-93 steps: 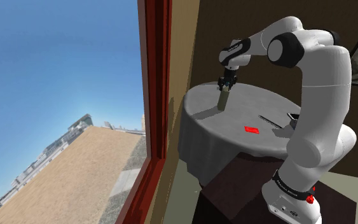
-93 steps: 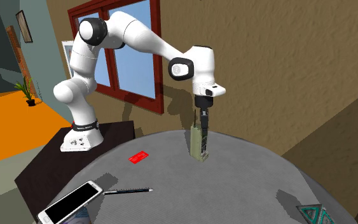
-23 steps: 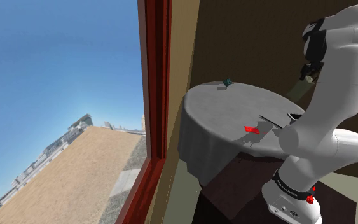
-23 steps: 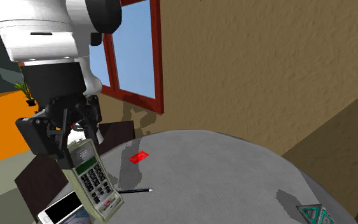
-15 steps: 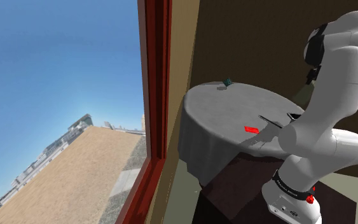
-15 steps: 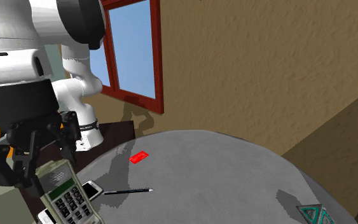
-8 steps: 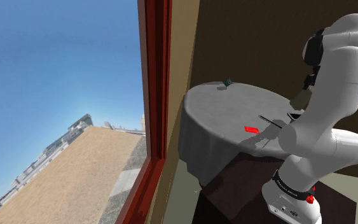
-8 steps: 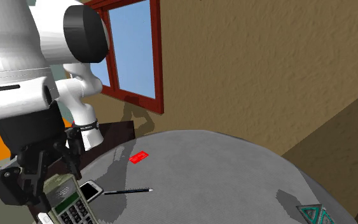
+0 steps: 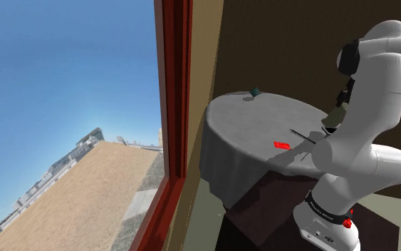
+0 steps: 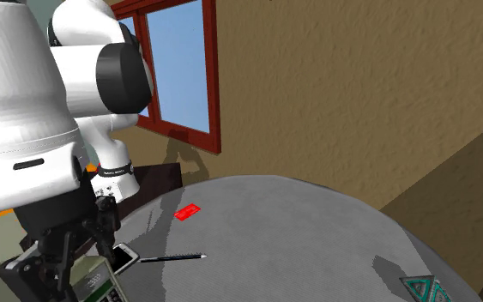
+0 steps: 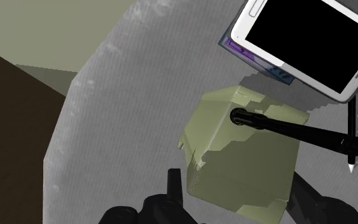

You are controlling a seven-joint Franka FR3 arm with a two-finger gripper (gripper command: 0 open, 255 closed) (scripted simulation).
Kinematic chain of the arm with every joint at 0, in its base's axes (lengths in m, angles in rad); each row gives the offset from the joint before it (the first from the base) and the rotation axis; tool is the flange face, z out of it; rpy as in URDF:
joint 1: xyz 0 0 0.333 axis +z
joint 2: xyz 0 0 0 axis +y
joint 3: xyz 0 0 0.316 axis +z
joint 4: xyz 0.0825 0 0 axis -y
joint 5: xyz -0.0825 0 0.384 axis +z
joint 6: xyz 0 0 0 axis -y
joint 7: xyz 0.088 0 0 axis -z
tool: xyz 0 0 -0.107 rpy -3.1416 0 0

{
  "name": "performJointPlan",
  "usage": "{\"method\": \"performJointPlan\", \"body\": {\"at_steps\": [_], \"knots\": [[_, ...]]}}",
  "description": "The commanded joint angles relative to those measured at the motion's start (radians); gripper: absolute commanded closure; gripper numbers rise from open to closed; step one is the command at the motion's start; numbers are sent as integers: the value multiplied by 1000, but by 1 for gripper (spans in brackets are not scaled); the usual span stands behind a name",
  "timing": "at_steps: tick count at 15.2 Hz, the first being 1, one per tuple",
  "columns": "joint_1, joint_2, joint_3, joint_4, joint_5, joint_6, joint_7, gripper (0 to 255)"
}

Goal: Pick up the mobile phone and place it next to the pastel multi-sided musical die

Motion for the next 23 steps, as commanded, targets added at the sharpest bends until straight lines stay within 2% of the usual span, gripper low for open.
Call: {"method": "performJointPlan", "body": {"at_steps": [1, 6, 13, 14, 19, 23], "knots": [[0, 6, 3, -17, 6, 23, -6, 255], [-4, 30, 13, -49, 24, 76, -19, 255], [-4, 30, 13, -49, 24, 76, -19, 255], [-4, 30, 13, -49, 24, 75, -19, 0], [-4, 30, 13, -49, 24, 76, -19, 0], [5, -25, -8, 0, -13, -21, 3, 0]]}}
